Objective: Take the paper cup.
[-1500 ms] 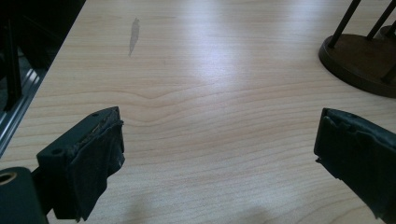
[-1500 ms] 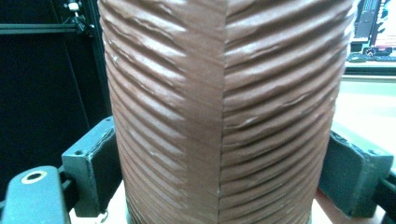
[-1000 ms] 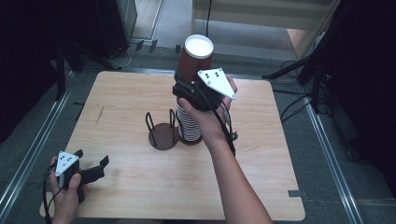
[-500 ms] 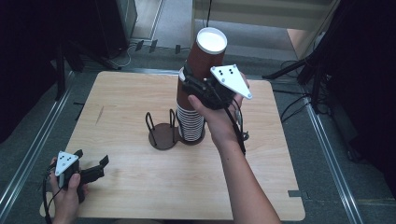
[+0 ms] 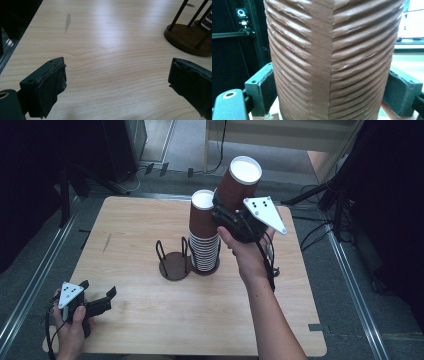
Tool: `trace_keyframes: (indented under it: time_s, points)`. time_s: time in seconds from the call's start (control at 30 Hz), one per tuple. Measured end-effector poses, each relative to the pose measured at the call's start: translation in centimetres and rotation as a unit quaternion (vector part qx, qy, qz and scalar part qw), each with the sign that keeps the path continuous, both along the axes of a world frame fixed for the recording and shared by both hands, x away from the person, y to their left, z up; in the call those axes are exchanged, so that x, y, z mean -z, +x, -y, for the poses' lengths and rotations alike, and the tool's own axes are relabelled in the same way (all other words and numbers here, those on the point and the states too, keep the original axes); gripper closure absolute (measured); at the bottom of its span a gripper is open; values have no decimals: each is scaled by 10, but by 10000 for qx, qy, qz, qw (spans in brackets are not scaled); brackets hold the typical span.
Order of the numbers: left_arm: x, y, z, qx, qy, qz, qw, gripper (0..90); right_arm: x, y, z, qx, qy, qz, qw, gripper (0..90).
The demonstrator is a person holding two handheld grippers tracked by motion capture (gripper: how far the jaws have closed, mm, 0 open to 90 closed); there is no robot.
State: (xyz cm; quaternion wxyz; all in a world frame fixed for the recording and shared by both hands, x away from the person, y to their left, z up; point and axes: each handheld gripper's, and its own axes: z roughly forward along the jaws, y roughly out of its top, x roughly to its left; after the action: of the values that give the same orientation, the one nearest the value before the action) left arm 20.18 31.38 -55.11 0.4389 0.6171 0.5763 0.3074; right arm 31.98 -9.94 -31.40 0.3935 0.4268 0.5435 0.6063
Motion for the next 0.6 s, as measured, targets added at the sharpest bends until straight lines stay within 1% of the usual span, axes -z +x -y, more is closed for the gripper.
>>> trace_keyframes:
  time_s: [0.17, 0.3, 0.37, 0.6]
  points:
    - [0, 0, 0, 13, 18, -6, 10000, 24, 7, -2, 13, 106, 39, -80, 9999, 122]
    - [0, -1, -1, 12, -33, 1, 10000, 24, 14, -3, 21, 171, 60, -110, 9998, 121]
    - [0, -1, -1, 19, -41, -5, 10000, 24, 17, -5, 24, 201, 45, -159, 9997, 121]
    - [0, -1, 0, 18, -24, 9, 10000, 24, 31, -12, 32, 302, -87, -192, 9993, 120]
